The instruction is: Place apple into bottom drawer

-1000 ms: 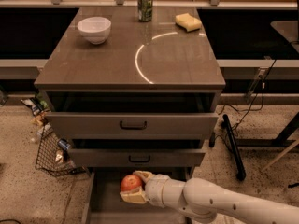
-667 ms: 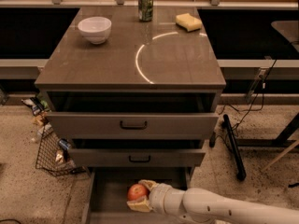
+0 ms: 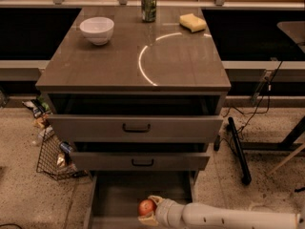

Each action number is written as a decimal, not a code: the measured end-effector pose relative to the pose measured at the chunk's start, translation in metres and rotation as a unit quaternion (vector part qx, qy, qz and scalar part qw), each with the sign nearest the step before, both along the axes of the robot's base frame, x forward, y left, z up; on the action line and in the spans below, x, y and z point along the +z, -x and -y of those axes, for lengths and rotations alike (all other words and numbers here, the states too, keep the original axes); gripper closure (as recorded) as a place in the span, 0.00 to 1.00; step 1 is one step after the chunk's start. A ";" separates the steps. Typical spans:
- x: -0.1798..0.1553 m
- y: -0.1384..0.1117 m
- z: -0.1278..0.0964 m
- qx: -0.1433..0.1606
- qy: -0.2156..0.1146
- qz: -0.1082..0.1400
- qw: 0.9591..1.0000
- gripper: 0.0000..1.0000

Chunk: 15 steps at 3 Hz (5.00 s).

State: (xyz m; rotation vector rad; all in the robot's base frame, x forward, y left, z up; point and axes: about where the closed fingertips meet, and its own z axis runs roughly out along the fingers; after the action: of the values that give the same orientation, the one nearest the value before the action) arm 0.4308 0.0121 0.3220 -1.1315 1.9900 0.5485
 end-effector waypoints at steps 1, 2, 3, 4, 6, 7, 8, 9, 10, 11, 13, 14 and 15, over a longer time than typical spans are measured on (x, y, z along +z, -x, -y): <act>-0.056 -0.005 0.007 -0.005 0.029 -0.018 0.999 1.00; -0.094 -0.019 0.011 -0.018 0.039 -0.030 0.999 1.00; -0.120 -0.044 0.010 -0.025 0.040 -0.029 0.998 1.00; -0.142 -0.062 0.003 -0.027 0.037 -0.036 0.998 0.86; -0.167 -0.074 -0.006 -0.036 0.026 -0.054 0.998 0.40; -0.169 -0.075 -0.006 -0.037 0.023 -0.056 0.997 0.17; -0.164 -0.076 -0.008 -0.033 0.018 -0.054 0.998 0.15; -0.151 -0.075 -0.010 -0.022 0.004 -0.049 0.999 0.13; -0.109 -0.069 -0.010 -0.002 -0.018 -0.017 1.000 0.34; -0.074 -0.062 -0.003 0.011 -0.029 -0.002 1.000 0.57; -0.001 -0.027 0.031 0.018 -0.046 0.002 0.999 1.00; 0.044 0.008 0.049 0.033 -0.072 -0.005 0.997 1.00; 0.083 0.025 0.053 0.044 -0.097 0.006 0.994 1.00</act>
Offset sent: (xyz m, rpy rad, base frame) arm 0.0425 -0.0198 -0.1429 -0.1033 0.0849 -0.0833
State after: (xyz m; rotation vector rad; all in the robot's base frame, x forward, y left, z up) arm 0.4062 -0.0412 0.4049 -1.1030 1.8378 0.7628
